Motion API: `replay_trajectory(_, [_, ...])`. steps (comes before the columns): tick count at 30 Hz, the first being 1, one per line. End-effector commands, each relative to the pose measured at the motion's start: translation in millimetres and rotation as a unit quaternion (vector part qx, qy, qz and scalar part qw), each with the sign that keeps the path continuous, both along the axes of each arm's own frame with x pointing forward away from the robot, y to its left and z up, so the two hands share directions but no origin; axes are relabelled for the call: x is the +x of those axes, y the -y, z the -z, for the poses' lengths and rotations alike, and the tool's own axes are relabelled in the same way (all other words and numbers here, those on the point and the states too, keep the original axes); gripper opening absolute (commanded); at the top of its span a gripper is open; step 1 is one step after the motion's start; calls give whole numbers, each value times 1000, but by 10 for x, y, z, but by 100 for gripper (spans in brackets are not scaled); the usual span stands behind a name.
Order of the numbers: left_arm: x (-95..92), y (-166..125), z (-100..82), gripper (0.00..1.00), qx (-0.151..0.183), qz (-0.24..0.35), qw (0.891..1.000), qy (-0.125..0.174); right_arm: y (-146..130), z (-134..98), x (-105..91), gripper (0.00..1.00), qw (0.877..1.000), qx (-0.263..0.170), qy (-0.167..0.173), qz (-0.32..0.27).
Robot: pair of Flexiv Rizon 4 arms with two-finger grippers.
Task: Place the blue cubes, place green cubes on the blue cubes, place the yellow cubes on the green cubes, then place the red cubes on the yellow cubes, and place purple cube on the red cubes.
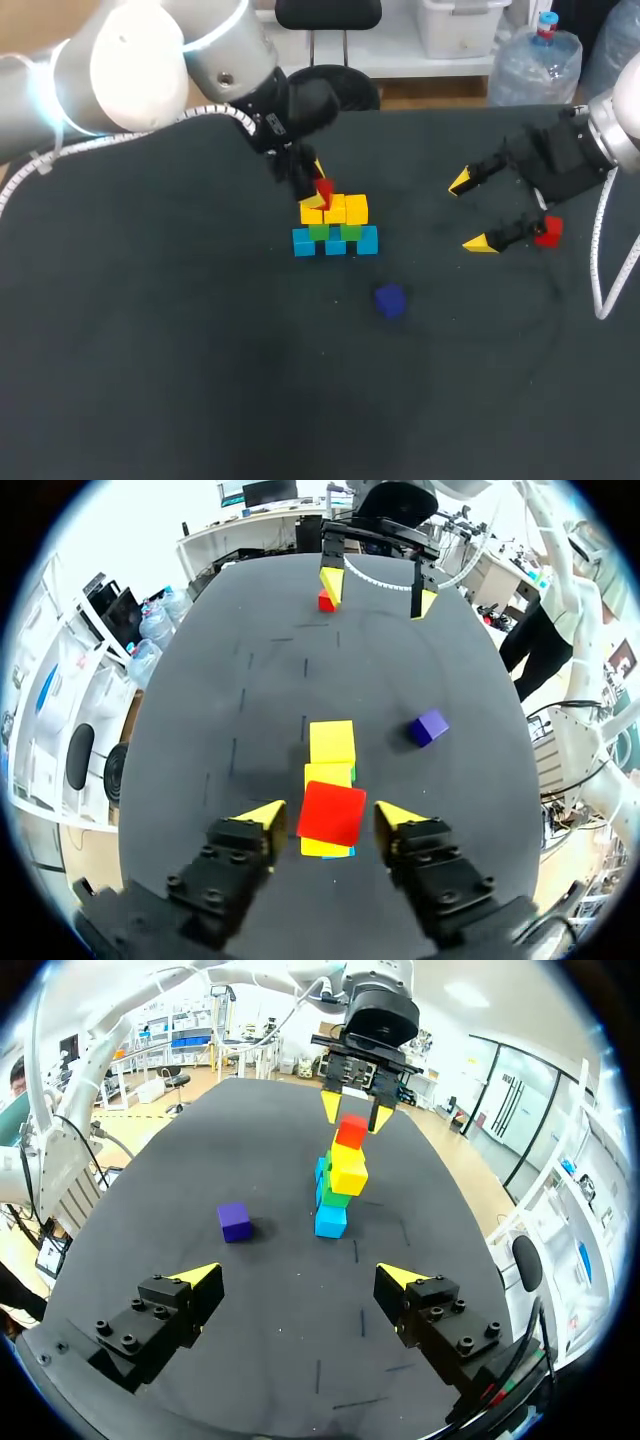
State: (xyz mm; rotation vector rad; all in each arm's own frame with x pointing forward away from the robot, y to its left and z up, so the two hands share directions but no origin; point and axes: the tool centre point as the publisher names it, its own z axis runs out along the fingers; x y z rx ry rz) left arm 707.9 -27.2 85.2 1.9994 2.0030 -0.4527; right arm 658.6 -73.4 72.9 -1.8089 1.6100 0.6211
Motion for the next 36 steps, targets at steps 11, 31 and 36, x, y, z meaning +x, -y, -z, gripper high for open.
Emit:
replay_trajectory(11, [28, -32, -56, 100, 1, -2, 1000, 4, 0, 5, 6, 100, 1000, 1, 0, -1])
replay_trajectory(31, [-360, -948, -278, 100, -70, 27, 994, 78, 0, 5, 6, 100, 1000, 1, 0, -1])
replay_trajectory(36, [-455, -1223, -302, 100, -73, 4, 993, 89, 0, 5, 6, 100, 1000, 1, 0, -1])
